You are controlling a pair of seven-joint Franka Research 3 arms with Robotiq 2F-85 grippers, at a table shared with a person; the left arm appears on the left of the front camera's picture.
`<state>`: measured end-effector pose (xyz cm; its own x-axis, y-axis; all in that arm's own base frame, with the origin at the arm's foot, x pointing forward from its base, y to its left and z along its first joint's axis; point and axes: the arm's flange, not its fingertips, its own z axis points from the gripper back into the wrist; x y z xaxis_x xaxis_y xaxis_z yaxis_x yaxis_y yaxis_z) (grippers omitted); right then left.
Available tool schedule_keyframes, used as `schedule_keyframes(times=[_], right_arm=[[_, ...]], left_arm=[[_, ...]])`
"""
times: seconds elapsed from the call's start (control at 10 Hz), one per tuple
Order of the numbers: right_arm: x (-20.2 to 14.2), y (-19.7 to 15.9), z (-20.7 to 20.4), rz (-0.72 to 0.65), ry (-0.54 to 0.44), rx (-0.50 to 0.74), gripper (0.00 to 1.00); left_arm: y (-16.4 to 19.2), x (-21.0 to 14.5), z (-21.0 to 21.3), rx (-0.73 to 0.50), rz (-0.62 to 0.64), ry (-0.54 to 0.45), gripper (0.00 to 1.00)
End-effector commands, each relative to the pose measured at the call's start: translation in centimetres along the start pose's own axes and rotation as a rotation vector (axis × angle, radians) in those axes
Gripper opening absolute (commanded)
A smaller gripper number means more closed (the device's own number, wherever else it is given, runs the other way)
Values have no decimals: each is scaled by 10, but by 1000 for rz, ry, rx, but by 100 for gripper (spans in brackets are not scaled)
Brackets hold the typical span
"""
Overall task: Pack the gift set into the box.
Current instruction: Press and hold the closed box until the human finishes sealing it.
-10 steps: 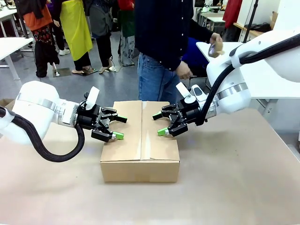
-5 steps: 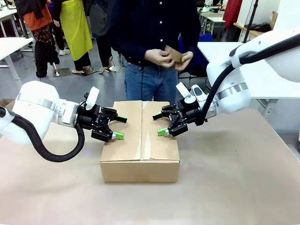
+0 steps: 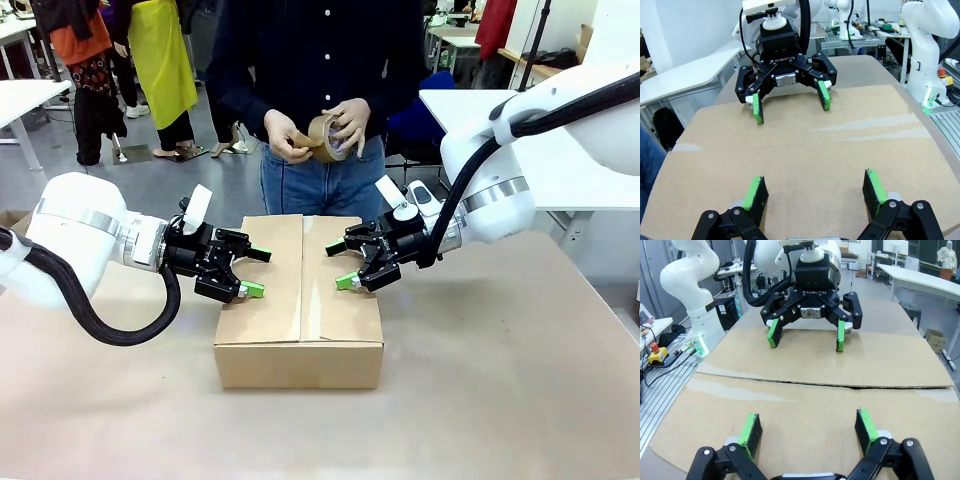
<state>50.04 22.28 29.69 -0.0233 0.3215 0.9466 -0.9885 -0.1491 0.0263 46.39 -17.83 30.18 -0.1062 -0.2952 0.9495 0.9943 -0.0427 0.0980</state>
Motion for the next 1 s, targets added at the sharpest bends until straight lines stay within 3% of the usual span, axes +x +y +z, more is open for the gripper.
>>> schedule_keyframes(times=[0.0,0.9], right_arm=[[-2,0,0,-3,1,-2,100],[-2,0,0,-3,1,-2,100]], left_arm=[[-1,-3,-1,-2,0,-3,100],[-1,-3,-1,-2,0,-3,100]])
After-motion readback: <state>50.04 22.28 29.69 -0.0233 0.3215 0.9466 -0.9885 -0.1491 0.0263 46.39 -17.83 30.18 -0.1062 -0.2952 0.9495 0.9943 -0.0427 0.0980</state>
